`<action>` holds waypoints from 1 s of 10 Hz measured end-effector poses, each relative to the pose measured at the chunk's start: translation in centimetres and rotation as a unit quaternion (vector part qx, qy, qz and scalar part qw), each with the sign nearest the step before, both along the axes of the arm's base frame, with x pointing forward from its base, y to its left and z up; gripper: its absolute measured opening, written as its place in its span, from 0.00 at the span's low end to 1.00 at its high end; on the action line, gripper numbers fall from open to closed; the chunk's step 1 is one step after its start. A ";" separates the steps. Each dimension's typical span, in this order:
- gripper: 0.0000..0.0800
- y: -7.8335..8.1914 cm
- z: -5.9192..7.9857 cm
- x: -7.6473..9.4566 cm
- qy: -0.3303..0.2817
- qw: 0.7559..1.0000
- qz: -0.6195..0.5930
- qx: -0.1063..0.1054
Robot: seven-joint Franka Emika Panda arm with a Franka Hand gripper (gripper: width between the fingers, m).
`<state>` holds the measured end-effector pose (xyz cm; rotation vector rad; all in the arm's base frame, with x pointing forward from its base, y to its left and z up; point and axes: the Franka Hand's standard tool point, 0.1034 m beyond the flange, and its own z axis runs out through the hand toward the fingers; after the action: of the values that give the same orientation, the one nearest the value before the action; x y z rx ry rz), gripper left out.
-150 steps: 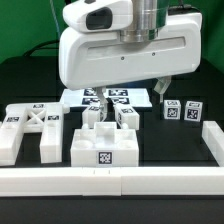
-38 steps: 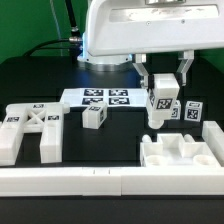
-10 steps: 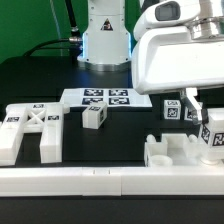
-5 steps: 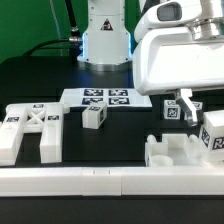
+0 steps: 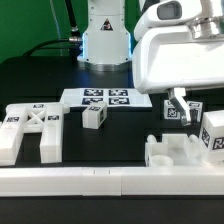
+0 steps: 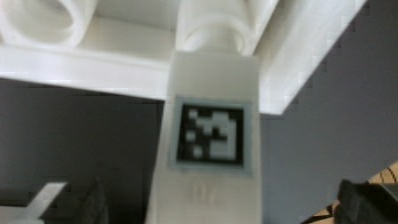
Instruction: Assemble chair
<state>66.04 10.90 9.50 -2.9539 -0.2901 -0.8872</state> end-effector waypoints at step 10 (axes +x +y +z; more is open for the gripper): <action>0.81 -0.7 0.7 -0.6 0.207 0.978 -0.011 -0.010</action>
Offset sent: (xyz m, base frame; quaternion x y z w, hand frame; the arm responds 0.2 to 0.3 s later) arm 0.0000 0.0000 0.0000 0.0000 -0.0650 0.0000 0.9979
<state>65.48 10.23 10.16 -3.0659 -0.2440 -0.2534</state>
